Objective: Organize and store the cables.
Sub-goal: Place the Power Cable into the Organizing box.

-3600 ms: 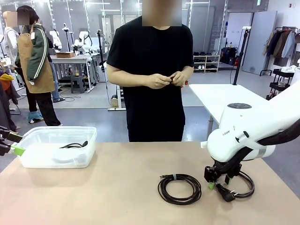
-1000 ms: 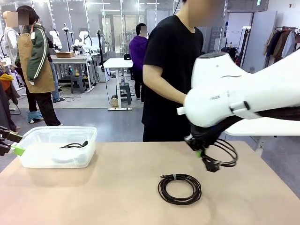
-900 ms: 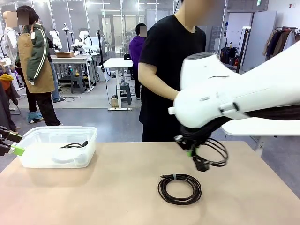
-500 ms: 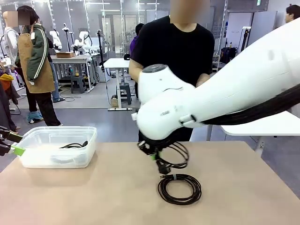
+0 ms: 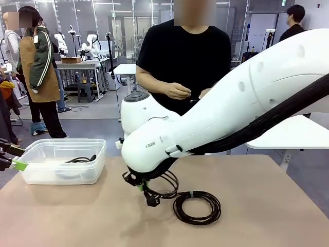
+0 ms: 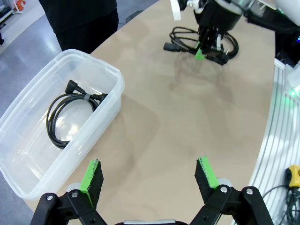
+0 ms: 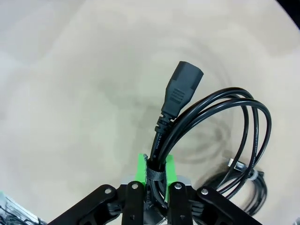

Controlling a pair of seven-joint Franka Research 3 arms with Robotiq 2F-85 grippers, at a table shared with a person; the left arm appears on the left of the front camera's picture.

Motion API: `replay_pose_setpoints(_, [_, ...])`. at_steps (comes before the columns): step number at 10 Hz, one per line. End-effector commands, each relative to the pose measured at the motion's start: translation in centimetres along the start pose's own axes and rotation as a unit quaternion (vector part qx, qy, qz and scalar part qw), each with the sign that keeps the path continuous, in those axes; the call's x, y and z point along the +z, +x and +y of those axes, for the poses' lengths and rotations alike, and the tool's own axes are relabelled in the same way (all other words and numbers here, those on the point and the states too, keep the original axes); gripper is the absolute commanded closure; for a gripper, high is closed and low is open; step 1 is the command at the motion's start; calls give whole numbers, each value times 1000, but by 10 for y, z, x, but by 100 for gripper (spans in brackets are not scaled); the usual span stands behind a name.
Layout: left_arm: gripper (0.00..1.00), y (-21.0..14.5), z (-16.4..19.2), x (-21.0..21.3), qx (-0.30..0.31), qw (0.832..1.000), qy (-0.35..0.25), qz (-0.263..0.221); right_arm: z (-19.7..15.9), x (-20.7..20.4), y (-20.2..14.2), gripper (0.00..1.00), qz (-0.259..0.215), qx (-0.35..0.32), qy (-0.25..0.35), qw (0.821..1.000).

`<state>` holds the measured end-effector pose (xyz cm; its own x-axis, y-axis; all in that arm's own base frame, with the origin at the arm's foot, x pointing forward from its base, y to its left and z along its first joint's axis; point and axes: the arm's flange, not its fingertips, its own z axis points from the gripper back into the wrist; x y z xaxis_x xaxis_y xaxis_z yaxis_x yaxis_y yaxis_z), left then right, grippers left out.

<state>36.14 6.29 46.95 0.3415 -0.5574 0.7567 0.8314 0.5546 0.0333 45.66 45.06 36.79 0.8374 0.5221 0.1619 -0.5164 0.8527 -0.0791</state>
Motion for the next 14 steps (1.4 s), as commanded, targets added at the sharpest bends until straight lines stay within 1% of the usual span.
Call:
replay_pose_setpoints(1, [0,3,1,1,8,1000,-7,1,15,-4,14,82,8,17,12,1000])
replay_pose_setpoints(3, [0,3,1,1,8,1000,-7,1,32,-16,14,82,20,33,28,999])
replay_pose_setpoints(4, [0,3,1,1,8,1000,-7,1,36,-24,11,82,34,34,35,998])
replay_pose_setpoints(6, [0,3,1,1,8,1000,-7,1,39,-37,6,82,43,31,47,998])
replay_pose_setpoints(7, [0,3,1,1,8,1000,-7,1,40,-38,5,62,44,24,57,997])
replay_pose_setpoints(8, [0,3,1,1,8,1000,-7,1,38,-36,3,35,38,22,61,997])
replay_pose_setpoints(9, [0,3,1,1,8,1000,-7,1,35,-34,1,15,33,19,64,997])
replay_pose_setpoints(10, [0,3,1,1,8,1000,-7,1,29,-30,-1,0,30,17,63,997])
replay_pose_setpoints(12, [0,3,1,1,8,1000,-7,1,17,-15,-8,0,18,9,78,997])
replay_pose_setpoints(13, [0,3,1,1,8,1000,-7,1,8,-6,-13,2,11,6,87,996])
replay_pose_setpoints(14, [0,3,1,1,8,1000,-7,1,-2,3,-20,0,4,1,103,995])
